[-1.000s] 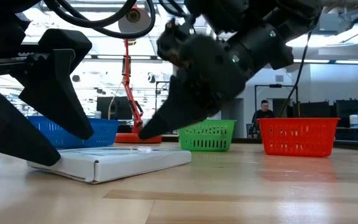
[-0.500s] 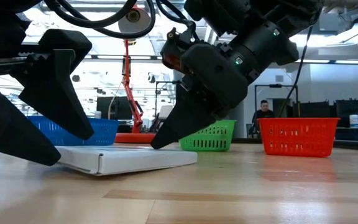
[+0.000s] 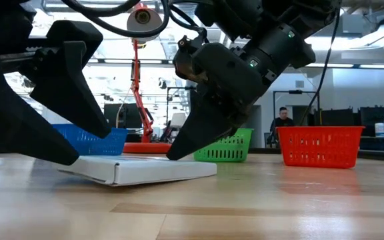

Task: Pick and place items into bin
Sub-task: Put the white card reader box into the red bin

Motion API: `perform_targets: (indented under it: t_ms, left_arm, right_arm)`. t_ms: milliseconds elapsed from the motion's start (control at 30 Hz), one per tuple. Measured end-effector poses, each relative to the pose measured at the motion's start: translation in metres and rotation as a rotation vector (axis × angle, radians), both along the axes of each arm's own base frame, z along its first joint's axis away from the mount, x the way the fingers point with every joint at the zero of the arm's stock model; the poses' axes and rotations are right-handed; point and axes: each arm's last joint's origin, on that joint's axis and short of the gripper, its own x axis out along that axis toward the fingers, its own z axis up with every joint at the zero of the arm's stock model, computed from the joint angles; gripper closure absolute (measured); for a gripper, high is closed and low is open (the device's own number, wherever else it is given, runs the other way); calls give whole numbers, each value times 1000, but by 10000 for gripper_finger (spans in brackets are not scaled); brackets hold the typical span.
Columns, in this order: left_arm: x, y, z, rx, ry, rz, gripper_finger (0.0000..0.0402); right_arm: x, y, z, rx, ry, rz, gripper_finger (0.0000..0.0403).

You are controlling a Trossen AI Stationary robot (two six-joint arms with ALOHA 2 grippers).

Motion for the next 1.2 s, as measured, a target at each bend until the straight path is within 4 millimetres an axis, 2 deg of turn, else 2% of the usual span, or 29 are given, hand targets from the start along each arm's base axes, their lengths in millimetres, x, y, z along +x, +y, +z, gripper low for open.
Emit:
perform_targets:
  t_ms: [233,433,800,967,1200]
  left_arm:
    - [0,0,-1,23,0,-3,223]
    - [1,4,-10,86,28,4,223]
    - [-1,3,-9,156,8,-2,223]
    - [1,6,-9,212,28,-40,223]
    - [-2,2,-10,304,109,-206,223]
  right_arm:
    - [1,-4,-1,5,0,-16,403]
    - [4,-16,-1,120,15,-168,403]
    - [4,-18,-2,183,39,-177,403]
    - [4,-18,-2,236,53,-196,403]
    - [5,-21,-2,248,57,-201,403]
